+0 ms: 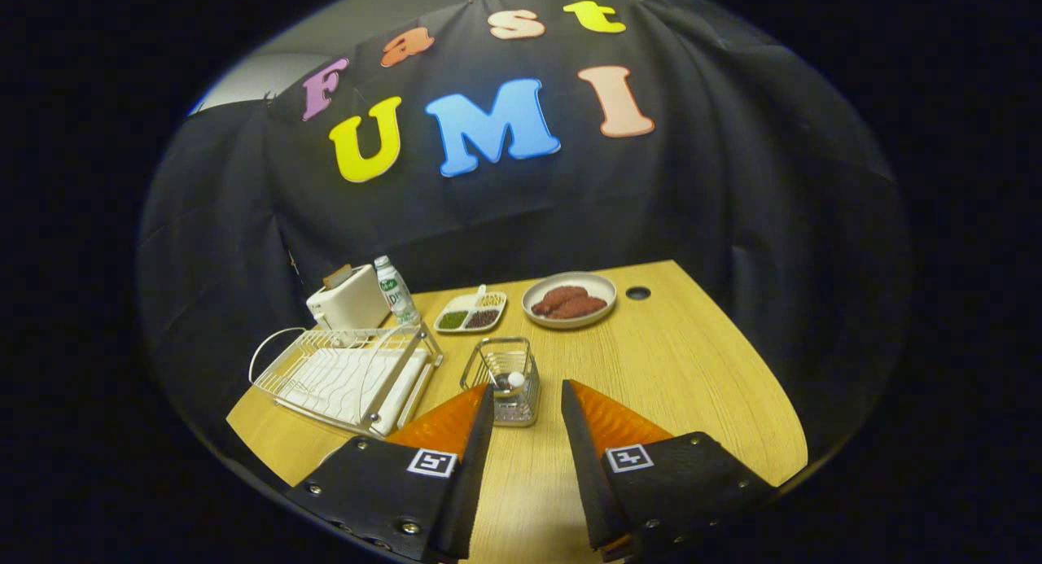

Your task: Take the plate from the dish rack, then take the spoon from the basket and place it into the plate.

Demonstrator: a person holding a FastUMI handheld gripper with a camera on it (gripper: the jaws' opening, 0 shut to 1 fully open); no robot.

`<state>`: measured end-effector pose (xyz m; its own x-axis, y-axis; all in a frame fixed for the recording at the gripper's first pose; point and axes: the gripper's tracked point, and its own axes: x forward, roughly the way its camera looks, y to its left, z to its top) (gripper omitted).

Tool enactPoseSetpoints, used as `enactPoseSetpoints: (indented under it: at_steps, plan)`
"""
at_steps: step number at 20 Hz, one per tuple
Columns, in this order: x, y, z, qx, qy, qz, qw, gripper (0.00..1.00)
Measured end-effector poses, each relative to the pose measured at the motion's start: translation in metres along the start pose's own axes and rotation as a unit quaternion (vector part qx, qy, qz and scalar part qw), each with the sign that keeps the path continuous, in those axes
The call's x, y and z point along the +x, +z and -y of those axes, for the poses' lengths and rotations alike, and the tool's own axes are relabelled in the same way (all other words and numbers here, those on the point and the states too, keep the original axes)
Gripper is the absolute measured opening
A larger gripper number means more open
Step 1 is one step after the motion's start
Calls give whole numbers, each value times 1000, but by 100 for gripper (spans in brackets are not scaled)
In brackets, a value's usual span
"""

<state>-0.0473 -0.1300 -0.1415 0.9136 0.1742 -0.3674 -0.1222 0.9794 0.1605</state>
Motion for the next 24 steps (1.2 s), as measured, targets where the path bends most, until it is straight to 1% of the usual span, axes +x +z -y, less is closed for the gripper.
enactPoseSetpoints:
  at_steps: [2, 6, 12, 17, 19, 22, 23, 24]
  plan:
    - [5, 9, 5, -21, -9, 25, 999, 52]
    - [23, 20, -2, -38, -1, 76, 996, 52]
    - [59, 8, -5, -66, -3, 129, 990, 52]
    - [85, -5, -6, -66, -6, 129, 989, 52]
    - [93, -6, -3, -66, -13, 134, 989, 52]
    - [109, -9, -3, -66, -13, 136, 988, 52]
    - [111, -11, -5, -67, -11, 137, 988, 47]
    - [117, -10, -2, -68, -14, 140, 988, 46]
